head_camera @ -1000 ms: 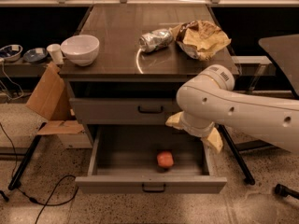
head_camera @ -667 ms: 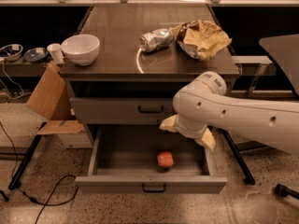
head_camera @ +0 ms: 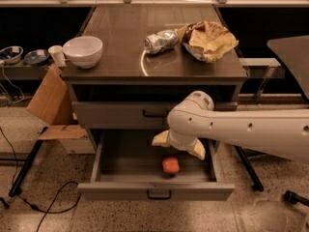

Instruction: Pick apple from middle drawer and place on counter

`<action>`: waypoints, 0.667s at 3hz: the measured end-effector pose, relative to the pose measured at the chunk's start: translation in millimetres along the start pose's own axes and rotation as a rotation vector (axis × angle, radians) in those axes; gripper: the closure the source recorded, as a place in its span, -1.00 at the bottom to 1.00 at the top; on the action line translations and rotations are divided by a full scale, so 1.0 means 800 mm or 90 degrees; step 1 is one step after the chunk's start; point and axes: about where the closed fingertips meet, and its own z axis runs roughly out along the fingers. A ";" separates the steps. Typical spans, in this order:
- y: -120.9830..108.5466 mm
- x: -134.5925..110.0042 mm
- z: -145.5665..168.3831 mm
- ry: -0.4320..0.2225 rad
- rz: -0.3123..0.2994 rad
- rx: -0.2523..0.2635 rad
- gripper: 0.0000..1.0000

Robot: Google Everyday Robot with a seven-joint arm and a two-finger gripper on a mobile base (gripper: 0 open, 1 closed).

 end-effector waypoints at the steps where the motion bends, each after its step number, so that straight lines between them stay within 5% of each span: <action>1: 0.000 0.000 0.000 0.000 0.000 0.000 -1.00; 2: 0.005 0.011 -0.001 0.008 -0.006 -0.025 -1.00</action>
Offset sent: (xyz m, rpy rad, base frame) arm 0.0184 -0.0141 0.0075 -0.1005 -0.0056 0.0004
